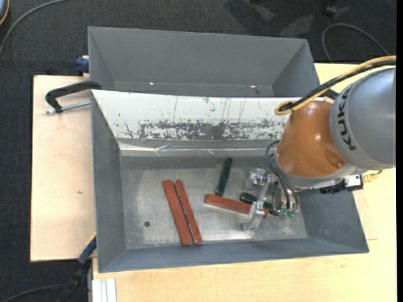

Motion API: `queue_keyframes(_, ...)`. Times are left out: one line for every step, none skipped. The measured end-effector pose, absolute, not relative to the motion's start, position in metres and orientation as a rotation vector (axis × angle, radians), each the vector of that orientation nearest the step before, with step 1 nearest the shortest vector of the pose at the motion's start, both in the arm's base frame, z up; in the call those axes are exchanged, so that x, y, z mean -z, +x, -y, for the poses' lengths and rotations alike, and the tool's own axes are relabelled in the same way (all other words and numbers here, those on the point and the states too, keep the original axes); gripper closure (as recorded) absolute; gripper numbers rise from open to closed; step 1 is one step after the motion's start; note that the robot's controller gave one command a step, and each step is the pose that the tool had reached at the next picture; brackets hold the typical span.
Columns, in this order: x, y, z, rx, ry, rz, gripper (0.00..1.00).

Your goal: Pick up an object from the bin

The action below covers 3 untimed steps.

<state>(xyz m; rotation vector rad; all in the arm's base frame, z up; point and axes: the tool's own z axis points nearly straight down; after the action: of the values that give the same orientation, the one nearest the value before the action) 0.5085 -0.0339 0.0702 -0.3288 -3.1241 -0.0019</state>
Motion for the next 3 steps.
queue_keyframes(-0.07,0.509,0.034,0.002,-0.329,3.124,1.0)
queue_keyframes(-0.072,0.509,0.034,0.002,-0.329,3.126,1.0)
queue_keyframes(-0.144,0.512,0.033,0.002,-0.329,3.135,1.0)
